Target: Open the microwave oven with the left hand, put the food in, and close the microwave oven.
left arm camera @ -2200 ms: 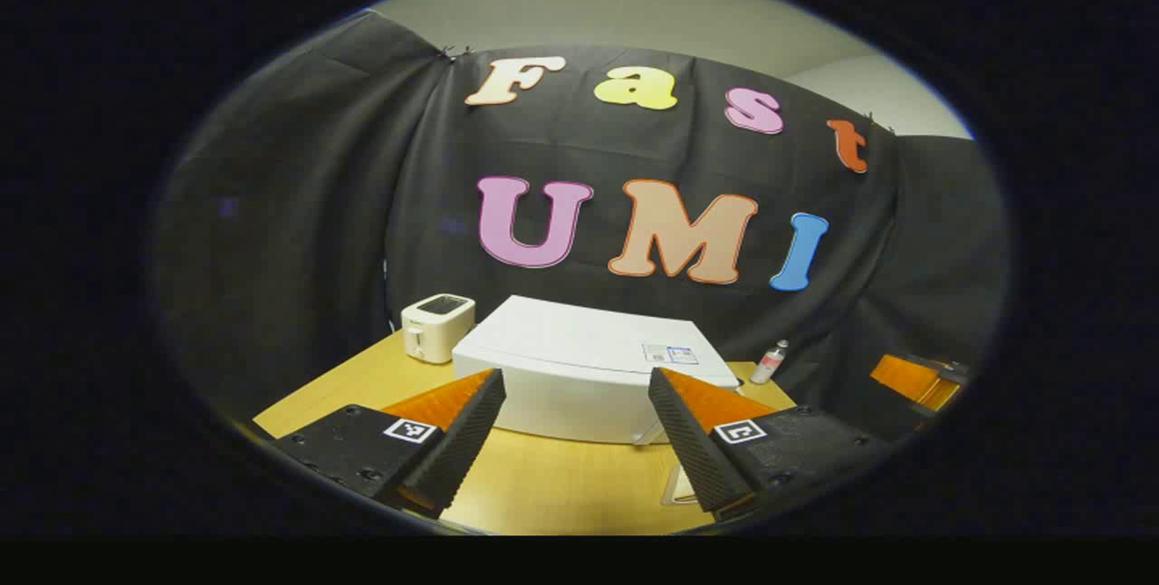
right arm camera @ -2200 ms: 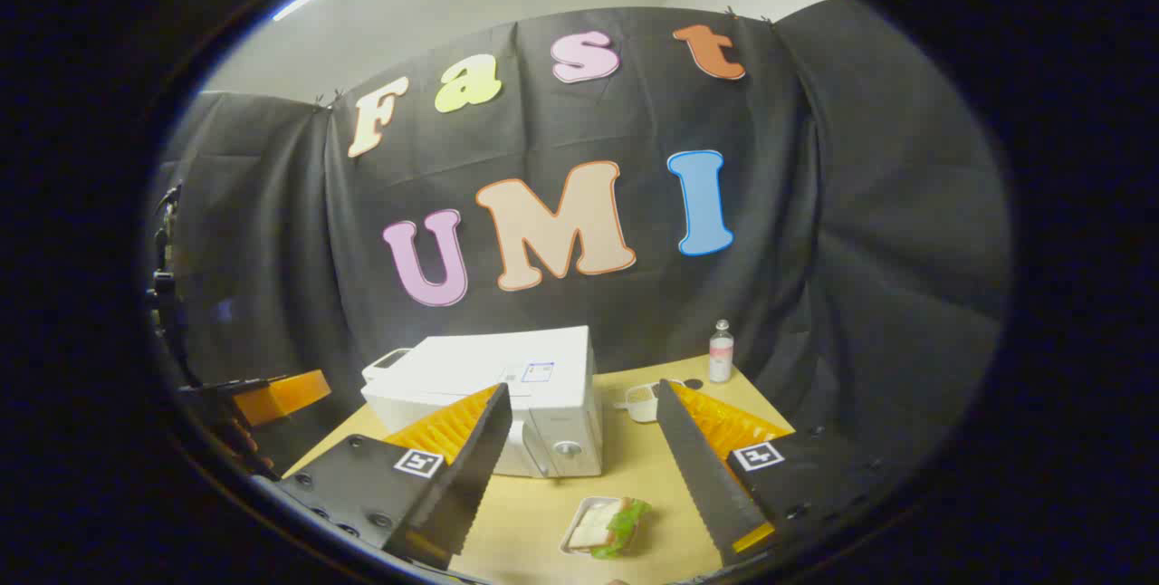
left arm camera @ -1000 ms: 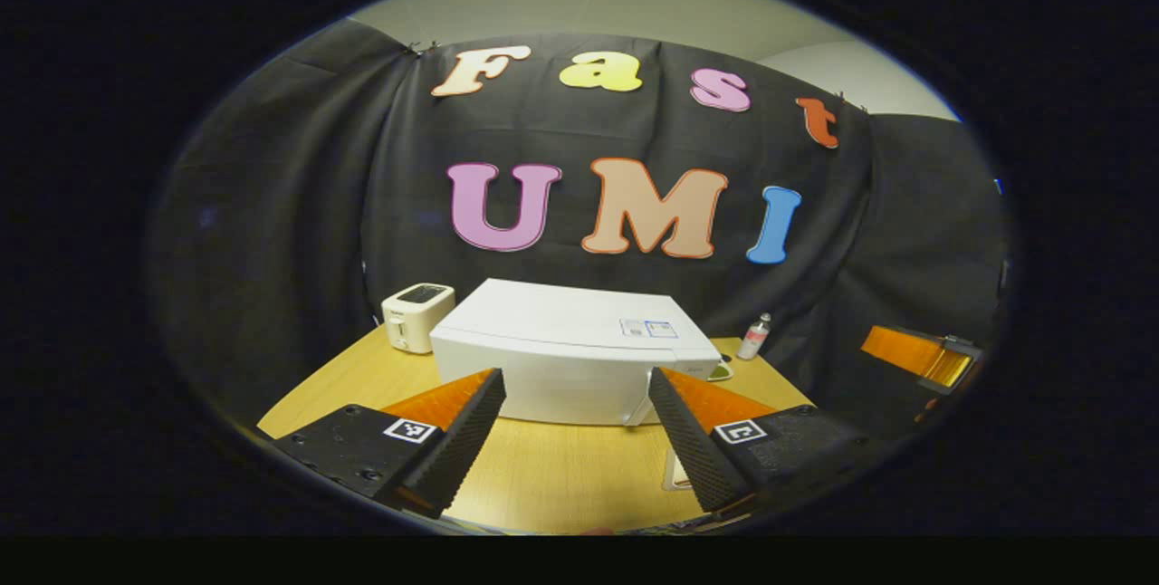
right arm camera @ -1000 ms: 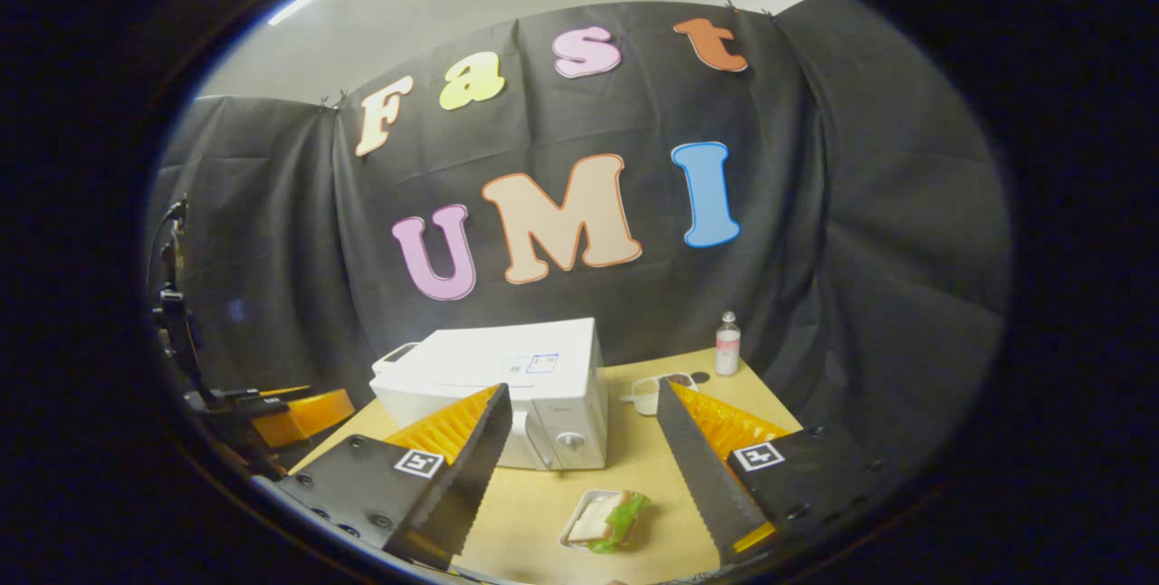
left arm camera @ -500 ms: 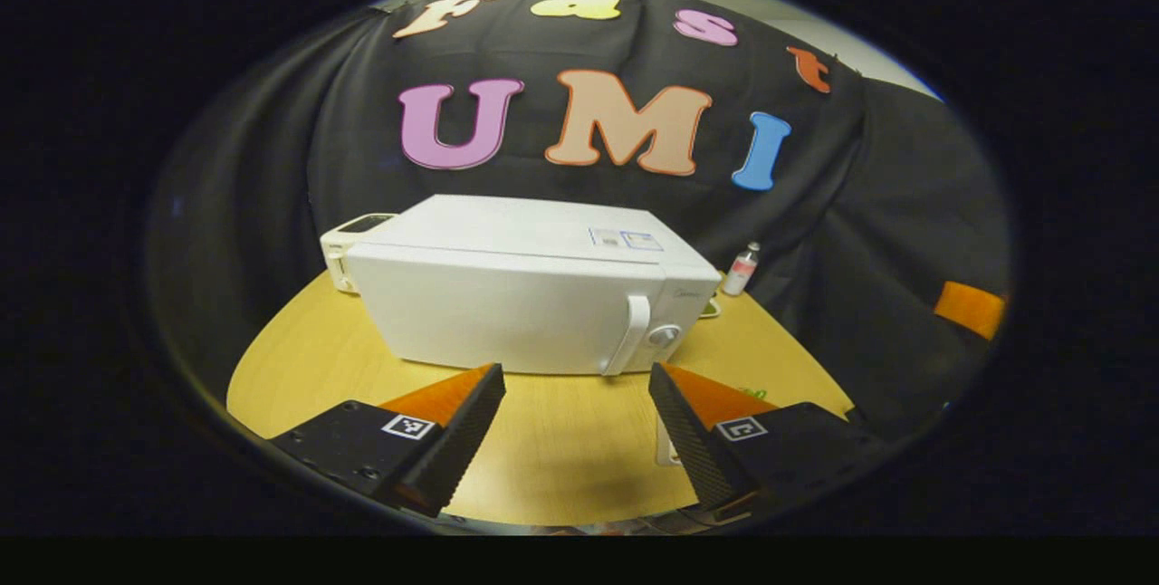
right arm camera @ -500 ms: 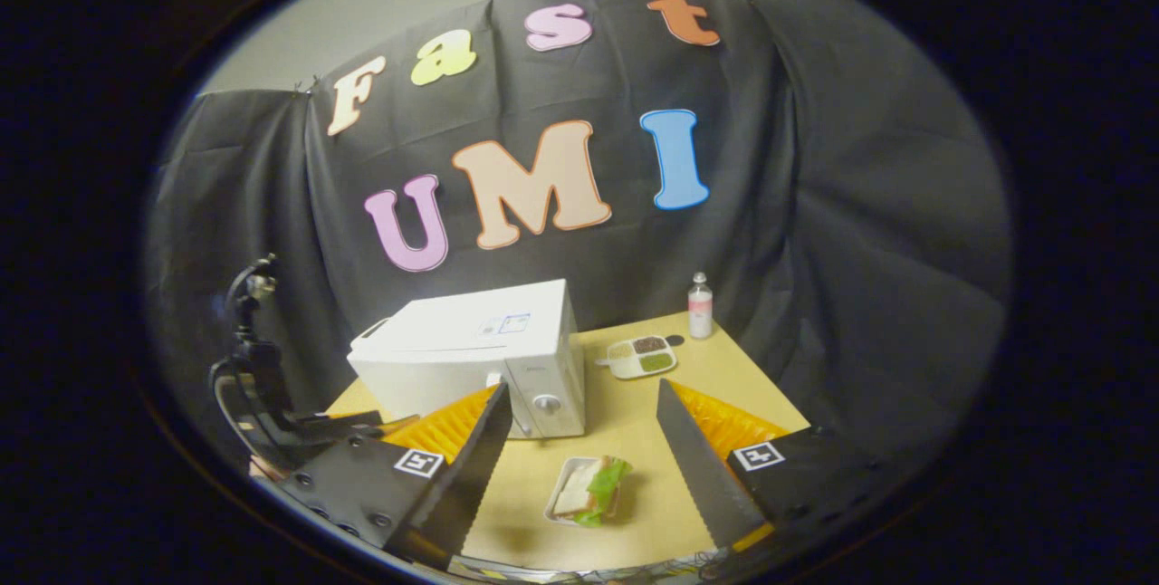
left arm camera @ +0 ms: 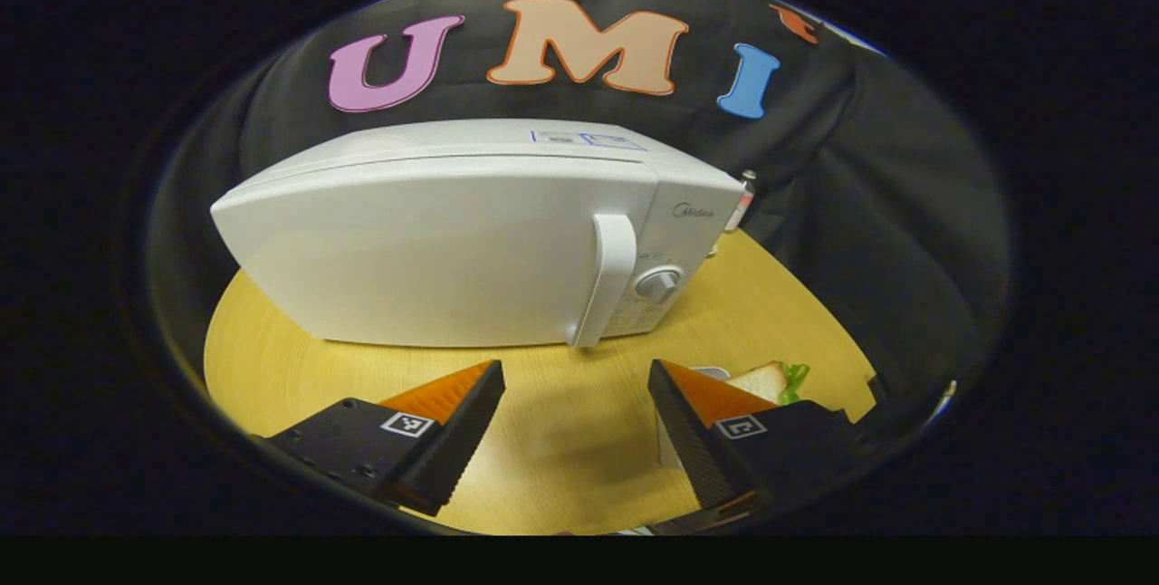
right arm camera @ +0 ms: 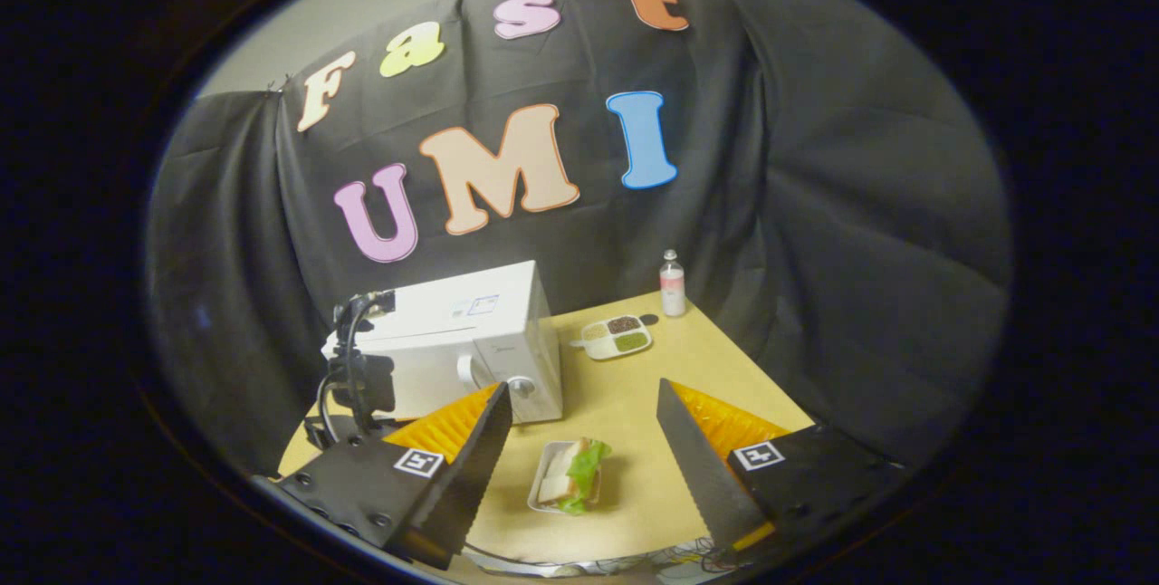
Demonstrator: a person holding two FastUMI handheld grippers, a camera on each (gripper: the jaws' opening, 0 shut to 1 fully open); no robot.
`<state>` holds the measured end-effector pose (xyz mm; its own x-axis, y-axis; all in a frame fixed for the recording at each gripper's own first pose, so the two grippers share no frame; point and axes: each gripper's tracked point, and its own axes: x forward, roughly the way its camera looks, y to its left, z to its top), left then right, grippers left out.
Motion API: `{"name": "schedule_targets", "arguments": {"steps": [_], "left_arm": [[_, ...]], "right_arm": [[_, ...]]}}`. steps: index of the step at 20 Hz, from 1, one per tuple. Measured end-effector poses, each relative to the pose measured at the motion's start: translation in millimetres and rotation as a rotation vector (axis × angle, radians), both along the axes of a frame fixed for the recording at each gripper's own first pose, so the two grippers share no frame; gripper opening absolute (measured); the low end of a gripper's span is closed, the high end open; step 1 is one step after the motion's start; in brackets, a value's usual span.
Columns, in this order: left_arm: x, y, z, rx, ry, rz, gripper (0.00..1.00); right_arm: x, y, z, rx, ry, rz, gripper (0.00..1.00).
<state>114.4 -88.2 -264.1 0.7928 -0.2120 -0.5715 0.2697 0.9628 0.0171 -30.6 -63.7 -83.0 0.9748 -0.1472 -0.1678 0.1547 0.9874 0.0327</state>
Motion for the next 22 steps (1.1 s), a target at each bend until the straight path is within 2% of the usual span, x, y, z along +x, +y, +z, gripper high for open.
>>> {"name": "schedule_targets", "arguments": {"steps": [3, 4, 8, 9, 10, 12, 14, 16, 17, 18, 19, 20, 21, 22], "left_arm": [[23.9, -1.0, -11.8, 0.03, 0.03, 0.008, 0.96], [31.2, -2.3, -14.6, 0.039, 0.035, 0.008, 0.94], [50.8, -6.0, -24.6, 0.06, 0.061, 0.035, 0.82], [55.0, -8.1, -24.9, 0.062, 0.058, 0.036, 0.82], [59.1, -9.1, -25.3, 0.069, 0.057, 0.04, 0.87], [65.8, -12.1, -27.9, 0.079, 0.067, 0.046, 0.83], [68.2, -17.5, -34.0, 0.07, 0.094, 0.037, 0.76], [70.5, -19.3, -39.3, 0.074, 0.111, 0.034, 0.63], [71.5, -20.3, -41.0, 0.074, 0.116, 0.034, 0.48], [72.1, -21.6, -41.2, 0.078, 0.118, 0.034, 0.43], [72.3, -21.6, -42.7, 0.101, 0.123, 0.027, 0.31], [72.9, -20.9, -43.9, 0.135, 0.127, 0.014, 0.31], [72.1, -21.1, -43.7, 0.155, 0.127, 0.009, 0.25], [72.6, -21.2, -43.5, 0.157, 0.125, 0.009, 0.27]], "right_arm": [[-2.6, -9.2, -4.7, 0.007, 0.009, -0.024, 0.92], [-3.1, -12.5, -5.7, 0.011, 0.009, -0.034, 0.99], [-5.4, -19.6, -8.8, 0.048, 0.011, -0.06, 0.99], [-6.2, -21.5, -9.5, 0.056, 0.01, -0.067, 0.99], [-6.4, -24.6, -9.7, 0.061, 0.008, -0.075, 0.99], [-7.0, -29.9, -11.7, 0.072, 0.012, -0.09, 0.99], [-7.3, -32.8, -13.6, 0.082, 0.02, -0.096, 0.99], [-6.9, -34.3, -15.5, 0.085, 0.025, -0.1, 0.98], [-6.8, -34.8, -15.4, 0.085, 0.025, -0.1, 0.99], [-7.2, -35.2, -15.0, 0.083, 0.026, -0.1, 0.99], [-6.7, -36.1, -16.9, 0.077, 0.03, -0.103, 0.99], [-6.2, -36.9, -18.3, 0.068, 0.037, -0.106, 0.98], [-6.8, -35.8, -19.9, 0.062, 0.043, -0.104, 0.99], [-7.4, -33.4, -21.5, 0.061, 0.049, -0.098, 0.99]]}}
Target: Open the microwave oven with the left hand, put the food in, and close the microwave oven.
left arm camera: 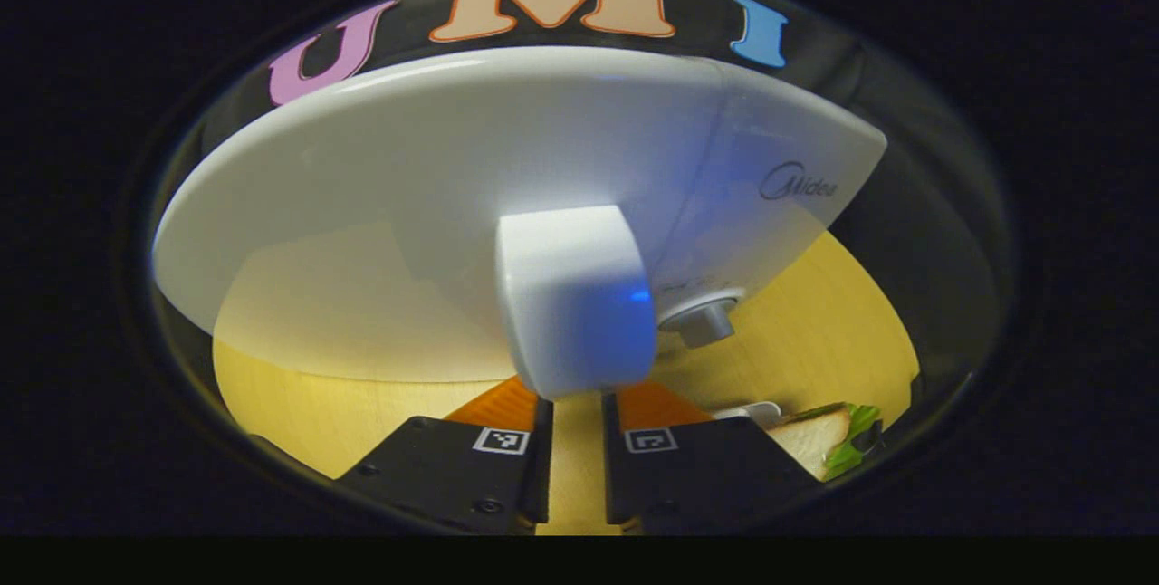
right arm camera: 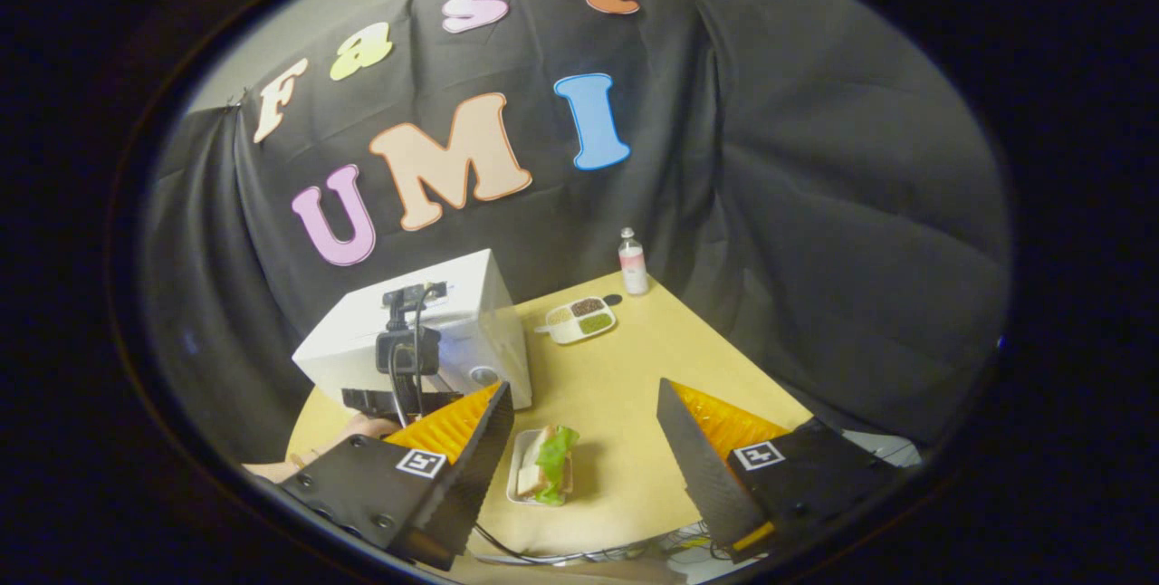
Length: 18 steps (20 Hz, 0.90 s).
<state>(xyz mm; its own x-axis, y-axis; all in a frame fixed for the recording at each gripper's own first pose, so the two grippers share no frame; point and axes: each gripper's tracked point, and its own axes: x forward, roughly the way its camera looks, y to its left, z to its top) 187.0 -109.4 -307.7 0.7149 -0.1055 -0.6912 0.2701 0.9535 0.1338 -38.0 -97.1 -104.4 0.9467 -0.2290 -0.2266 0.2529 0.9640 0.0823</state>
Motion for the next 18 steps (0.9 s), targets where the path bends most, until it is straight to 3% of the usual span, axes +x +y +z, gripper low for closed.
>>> {"name": "schedule_targets", "arguments": {"steps": [1, 9, 18], "left_arm": [[-1.4, 0.6, -0.6, 0.001, 0.008, 0.003, 0.22], [-2.6, 1.9, -0.2, 0.003, -0.005, 0.015, 0.12], [-3.0, 2.8, 4.3, -0.053, -0.111, 0.069, 0.05]], "right_arm": [[0.4, 2.2, -1.6, 0.001, 0.005, 0.006, 0.99], [-5.3, 6.5, -10.1, 0.007, 0.025, 0.016, 0.99], [-10.7, 6.7, -12.3, -0.007, 0.049, 0.035, 0.99]]}}
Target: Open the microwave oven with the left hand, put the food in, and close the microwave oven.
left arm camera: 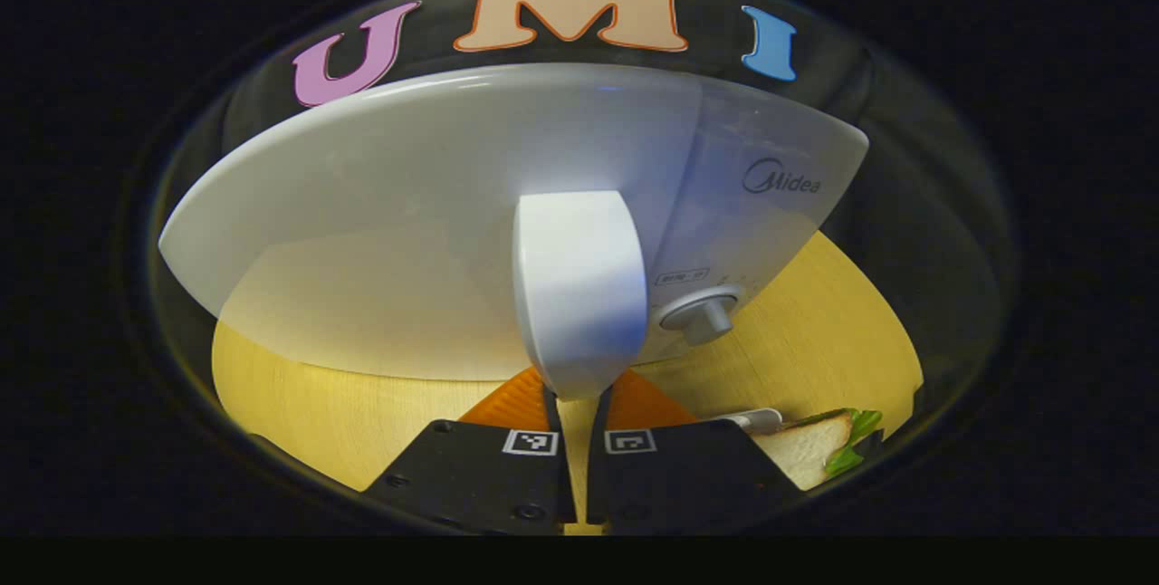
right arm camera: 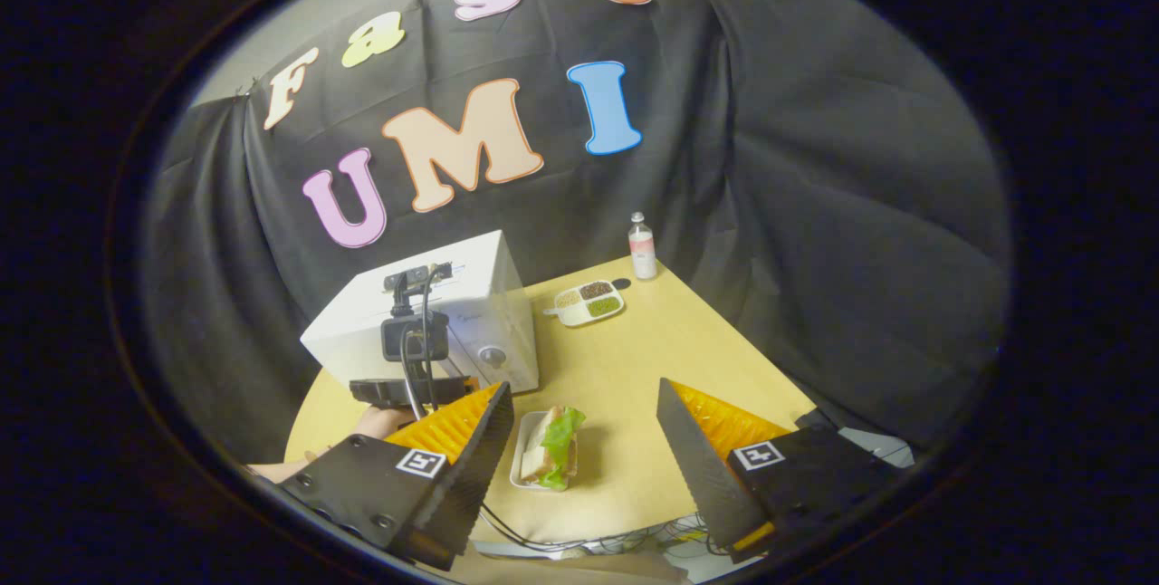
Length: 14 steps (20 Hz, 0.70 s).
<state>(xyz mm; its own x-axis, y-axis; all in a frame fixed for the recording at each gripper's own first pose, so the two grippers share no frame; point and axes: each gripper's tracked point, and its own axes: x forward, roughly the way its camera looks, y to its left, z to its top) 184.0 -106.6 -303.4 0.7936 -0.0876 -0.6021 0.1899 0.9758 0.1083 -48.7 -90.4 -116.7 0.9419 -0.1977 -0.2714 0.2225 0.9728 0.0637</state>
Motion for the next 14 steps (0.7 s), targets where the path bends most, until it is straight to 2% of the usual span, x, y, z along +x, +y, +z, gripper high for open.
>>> {"name": "schedule_targets", "arguments": {"steps": [2, 3, 7, 9, 12, 14], "left_arm": [[-0.2, 0.0, 0.6, -0.025, -0.03, 0.021, 0.03], [-0.8, 0.2, 0.6, -0.024, -0.039, 0.025, 0.02], [-2.1, 0.9, 1.4, -0.056, -0.065, 0.06, 0.03], [-27.7, 7.1, -2.8, -0.064, -0.048, 0.089, 0.03], [-55.6, 15.5, -4.6, -0.014, -0.1, -0.014, 0.03], [-76.7, 21.3, -8.1, -0.035, -0.061, -0.028, 0.02]], "right_arm": [[-0.8, -0.2, -2.8, -0.005, 0.014, 0.007, 0.99], [-1.1, -1.0, -5.0, -0.007, 0.021, 0.01, 0.91], [-0.3, -3.2, -9.0, -0.007, 0.043, 0.024, 0.9], [-0.4, -5.6, -10.6, -0.009, 0.055, 0.026, 0.89], [4.1, -3.9, -17.1, 0.022, 0.077, 0.046, 0.88], [8.1, 3.1, -26.1, 0.039, 0.104, 0.084, 0.89]]}}
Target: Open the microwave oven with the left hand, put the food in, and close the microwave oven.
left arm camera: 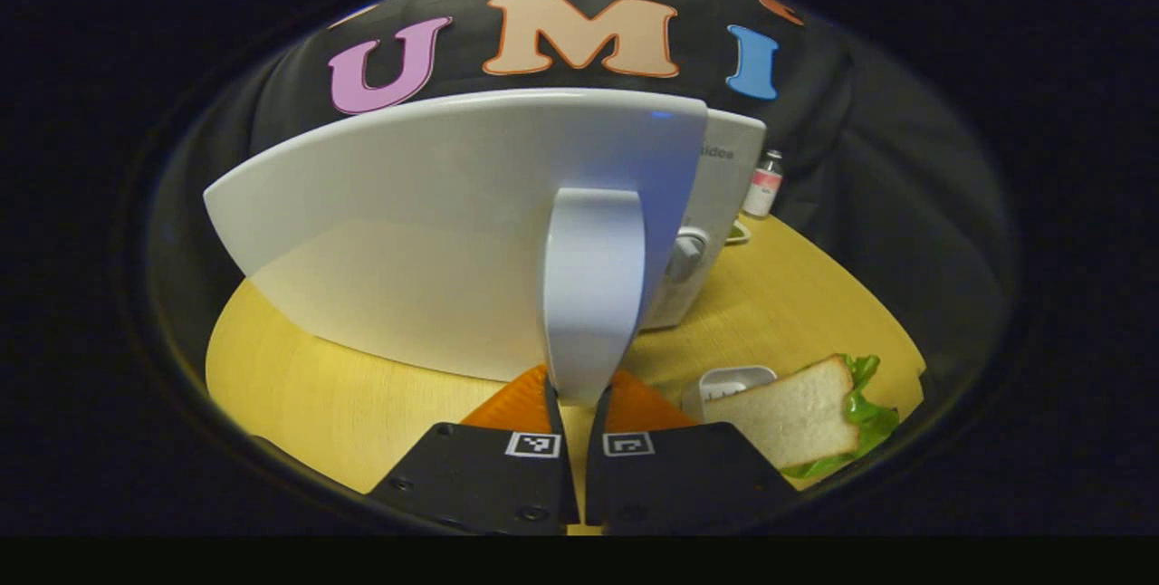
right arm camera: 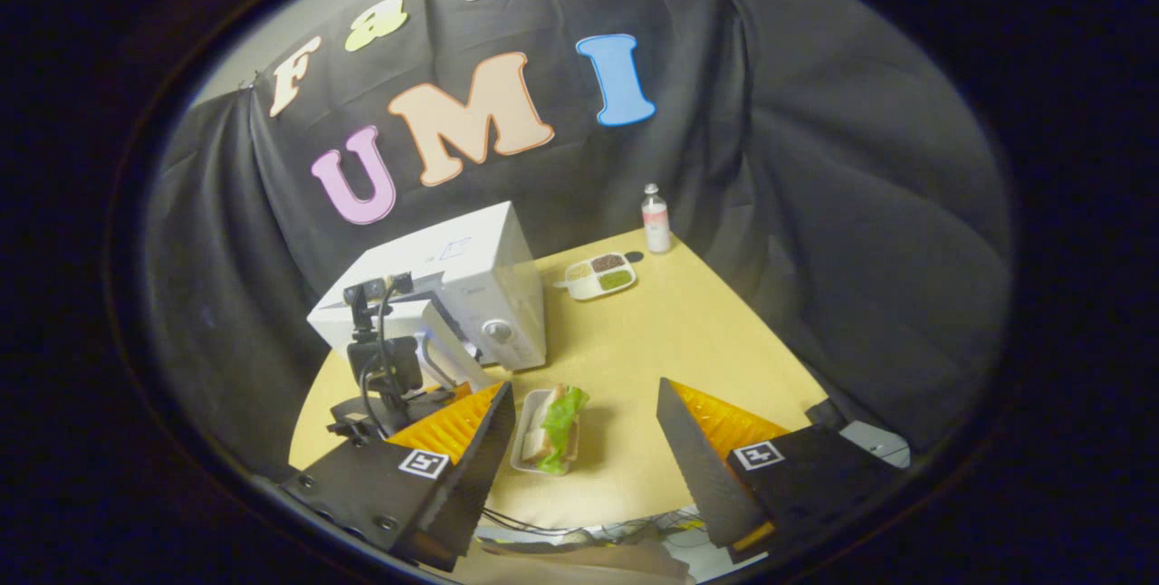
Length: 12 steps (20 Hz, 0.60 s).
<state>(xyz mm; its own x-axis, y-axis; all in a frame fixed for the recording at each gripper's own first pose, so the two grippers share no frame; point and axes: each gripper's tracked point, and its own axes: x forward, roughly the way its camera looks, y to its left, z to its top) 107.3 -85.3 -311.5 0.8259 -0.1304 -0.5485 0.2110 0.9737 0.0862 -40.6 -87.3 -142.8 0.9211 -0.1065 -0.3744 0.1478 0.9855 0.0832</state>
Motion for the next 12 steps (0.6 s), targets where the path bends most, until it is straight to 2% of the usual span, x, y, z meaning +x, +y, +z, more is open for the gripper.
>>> {"name": "schedule_targets", "arguments": {"steps": [4, 6, 9, 12], "left_arm": [[-24.5, 14.3, -0.7, 0.049, -0.016, -0.025, 0.1], [-36.3, 22.1, -2.8, 0.054, -0.01, -0.011, 0.11], [-55.7, 35.1, -1.9, 0.033, 0.007, 0.018, 0.22], [-75.3, 55.7, 3.4, 0.039, 0.002, 0.064, 0.24]], "right_arm": [[1.9, 12.2, -13.4, -0.004, 0.035, 0.065, 0.88], [2.7, 17.5, -19.2, -0.003, 0.049, 0.09, 0.89], [5.5, 21.8, -24.6, 0.001, 0.065, 0.123, 0.89], [12.2, 23.5, -26.5, -0.005, 0.079, 0.159, 0.88]]}}
